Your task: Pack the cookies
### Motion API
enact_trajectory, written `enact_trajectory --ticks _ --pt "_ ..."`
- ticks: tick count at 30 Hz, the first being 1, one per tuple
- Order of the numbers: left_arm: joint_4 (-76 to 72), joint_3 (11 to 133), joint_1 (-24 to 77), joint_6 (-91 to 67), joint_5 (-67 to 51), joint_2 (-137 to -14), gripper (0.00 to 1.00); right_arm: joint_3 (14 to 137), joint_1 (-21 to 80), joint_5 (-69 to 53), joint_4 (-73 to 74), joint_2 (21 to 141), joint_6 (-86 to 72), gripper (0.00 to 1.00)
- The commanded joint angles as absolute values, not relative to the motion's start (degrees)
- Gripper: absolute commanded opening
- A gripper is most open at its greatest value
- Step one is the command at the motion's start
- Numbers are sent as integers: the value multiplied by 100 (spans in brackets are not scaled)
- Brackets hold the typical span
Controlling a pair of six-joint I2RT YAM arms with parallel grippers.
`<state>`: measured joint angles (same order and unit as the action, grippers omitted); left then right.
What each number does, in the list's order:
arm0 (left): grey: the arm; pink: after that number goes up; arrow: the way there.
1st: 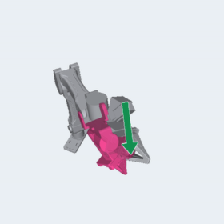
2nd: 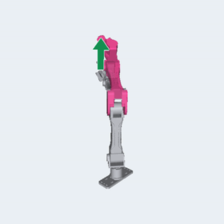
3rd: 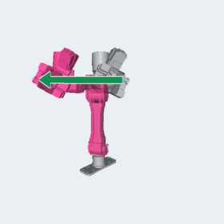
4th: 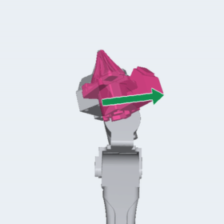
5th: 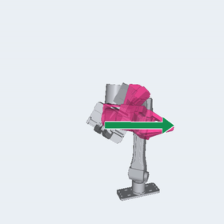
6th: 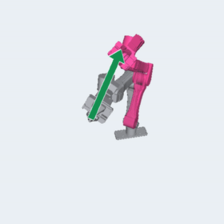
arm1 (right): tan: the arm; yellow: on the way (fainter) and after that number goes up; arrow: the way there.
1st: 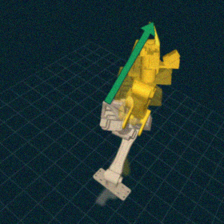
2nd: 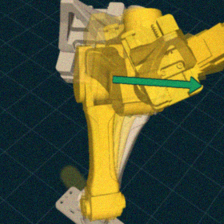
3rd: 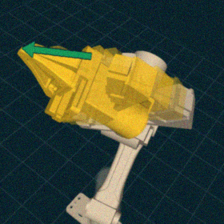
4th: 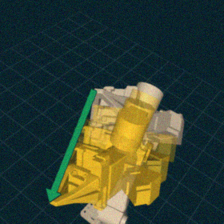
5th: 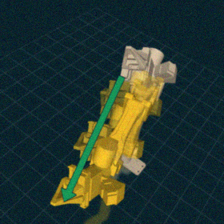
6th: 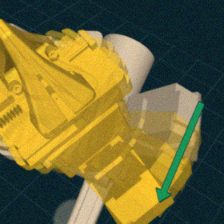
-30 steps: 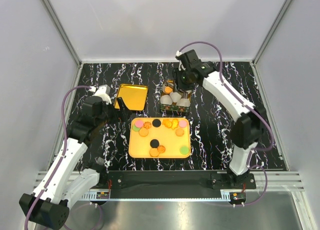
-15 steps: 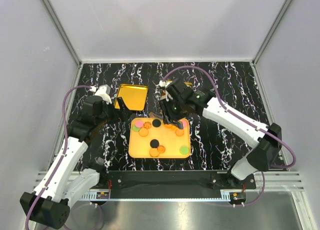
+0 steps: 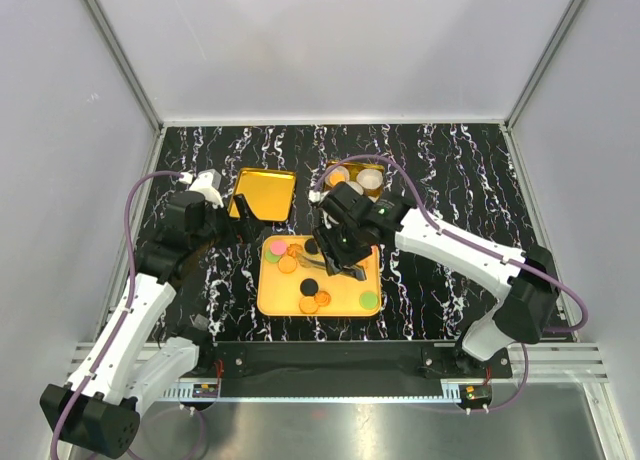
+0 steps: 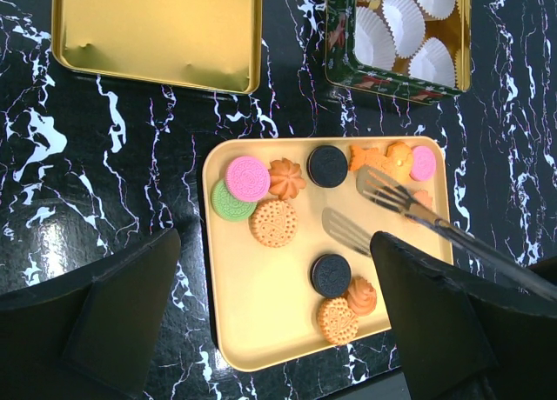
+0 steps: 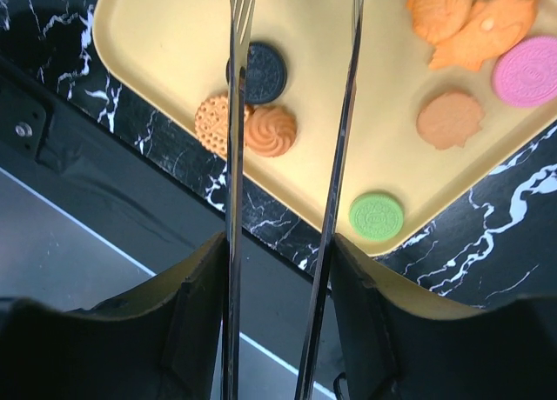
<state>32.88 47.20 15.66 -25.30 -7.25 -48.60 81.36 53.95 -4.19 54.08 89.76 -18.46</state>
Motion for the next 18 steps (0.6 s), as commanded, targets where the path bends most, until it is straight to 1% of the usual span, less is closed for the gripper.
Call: enact_trajectory --ticks 1,9,18 --pt "3041 4720 1529 -2496 -835 -4869 99 8139 5625 -562 5546 8824 -1951 56" --pt "3059 4711 1521 -2496 -826 -4843 99 8033 5915 -694 5704 8780 -2083 57" --pt "3050 4702 1521 -2496 -861 -4852 99 8016 6091 -580 5871 8833 -2127 60"
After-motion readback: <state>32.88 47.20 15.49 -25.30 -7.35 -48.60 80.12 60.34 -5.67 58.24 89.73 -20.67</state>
